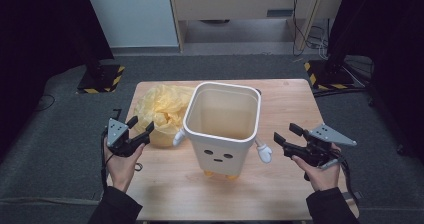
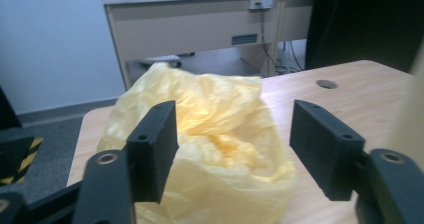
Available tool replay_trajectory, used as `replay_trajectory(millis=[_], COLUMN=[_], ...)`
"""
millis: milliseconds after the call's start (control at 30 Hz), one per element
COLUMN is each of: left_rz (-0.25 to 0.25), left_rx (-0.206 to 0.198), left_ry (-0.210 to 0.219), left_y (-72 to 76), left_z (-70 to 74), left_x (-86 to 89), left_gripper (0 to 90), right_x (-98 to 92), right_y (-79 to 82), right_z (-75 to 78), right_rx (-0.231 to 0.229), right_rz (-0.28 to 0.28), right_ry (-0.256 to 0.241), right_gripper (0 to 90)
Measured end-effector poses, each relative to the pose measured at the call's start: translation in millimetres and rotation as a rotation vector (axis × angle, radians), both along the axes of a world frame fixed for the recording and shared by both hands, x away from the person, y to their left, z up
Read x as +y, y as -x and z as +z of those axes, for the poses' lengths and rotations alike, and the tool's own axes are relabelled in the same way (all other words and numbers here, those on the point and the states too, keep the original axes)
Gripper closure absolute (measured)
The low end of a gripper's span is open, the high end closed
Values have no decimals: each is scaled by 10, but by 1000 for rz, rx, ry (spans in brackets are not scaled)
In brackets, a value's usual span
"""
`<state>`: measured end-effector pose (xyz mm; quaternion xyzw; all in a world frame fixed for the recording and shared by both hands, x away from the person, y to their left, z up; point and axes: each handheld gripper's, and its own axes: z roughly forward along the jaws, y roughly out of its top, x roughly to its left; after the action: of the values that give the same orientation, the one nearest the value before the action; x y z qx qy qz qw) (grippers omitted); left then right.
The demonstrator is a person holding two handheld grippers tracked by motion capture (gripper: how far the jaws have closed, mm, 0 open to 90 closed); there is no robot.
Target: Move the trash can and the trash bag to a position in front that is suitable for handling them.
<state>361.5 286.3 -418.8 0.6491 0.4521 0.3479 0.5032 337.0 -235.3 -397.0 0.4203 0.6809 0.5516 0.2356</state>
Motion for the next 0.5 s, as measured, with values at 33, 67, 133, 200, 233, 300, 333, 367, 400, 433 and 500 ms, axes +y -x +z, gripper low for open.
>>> replay_trajectory(millis=[33,67,133,200,233,300,333,367,400,433,500], left_rz=[13,25,45,50,48,52,52,56,63,73,85], left_rx=[-1,-3,3,13,17,20,25,32,46,62,90], left_ry=[1,-9,-41,-52,-56,-80,-86,-95,-108,-127,-177], left_y=[-47,-90,-167,-234,-270,-343,-381,-418,-450,-474,-480], left_z=[-34,-68,-139,-212,-244,-303,-332,-363,-395,-429,-481], left_x=[23,42,60,52,37,1,-16,-29,-40,-50,-39], left_gripper=[318,318,287,270,269,257,254,255,255,262,298], right_x=[-12,-12,-28,-39,-41,-55,-56,-56,-55,-53,-52], right_y=[-25,-25,-68,-106,-122,-151,-164,-174,-185,-197,-204], right_z=[-40,-40,-116,-187,-216,-272,-298,-319,-339,-360,-391], right_rx=[4,4,22,33,46,59,65,73,78,80,91], right_rz=[-9,-9,-23,-40,-43,-50,-51,-56,-60,-60,-61], right_ry=[12,12,41,64,68,86,88,90,98,105,116], right_gripper=[293,293,280,271,269,270,269,266,262,261,261])
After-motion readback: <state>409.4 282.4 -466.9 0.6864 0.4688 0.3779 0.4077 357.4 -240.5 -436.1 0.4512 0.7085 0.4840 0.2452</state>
